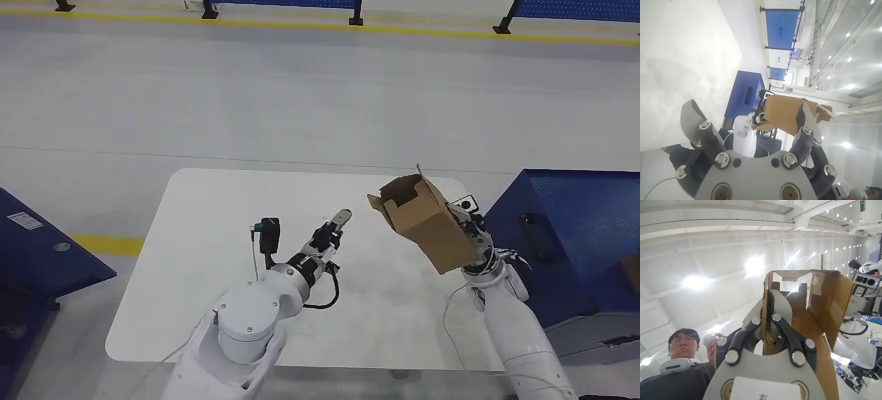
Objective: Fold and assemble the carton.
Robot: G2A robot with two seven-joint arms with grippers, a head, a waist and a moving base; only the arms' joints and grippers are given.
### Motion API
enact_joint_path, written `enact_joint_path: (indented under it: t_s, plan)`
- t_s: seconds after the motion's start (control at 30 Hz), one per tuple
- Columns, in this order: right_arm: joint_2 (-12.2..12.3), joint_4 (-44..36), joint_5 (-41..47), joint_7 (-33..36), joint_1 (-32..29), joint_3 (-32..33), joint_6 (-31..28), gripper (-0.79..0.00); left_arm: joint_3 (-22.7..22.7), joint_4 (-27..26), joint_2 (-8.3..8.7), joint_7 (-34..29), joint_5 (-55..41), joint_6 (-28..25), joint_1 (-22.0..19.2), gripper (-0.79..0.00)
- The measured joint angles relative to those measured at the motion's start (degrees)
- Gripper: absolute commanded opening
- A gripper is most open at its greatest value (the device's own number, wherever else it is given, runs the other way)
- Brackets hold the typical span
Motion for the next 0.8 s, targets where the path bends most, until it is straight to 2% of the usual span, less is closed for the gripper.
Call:
enact_joint_path:
  t_s: [0.13, 0.5, 0.8]
  plan:
    - [-0.3, 0.2, -1.5, 0.9, 0.2, -0.9, 0.2, -0.785, 1.6, 1.4, -0.29, -0.6, -0.3, -0.6, -1.6, 0.0]
    - [-0.7, 0.2, -4.1, 1.2, 0.3, -1.5, 0.9, -0.785, 5.3, 1.4, -0.71, -1.4, 1.1, -1.5, -3.1, 0.0]
    - [-0.8, 1.5, -4.2, 1.2, 0.6, -0.2, 0.5, -0.785, 3.1, 1.2, -0.79, 1.2, 0.4, -0.4, -1.8, 0.0]
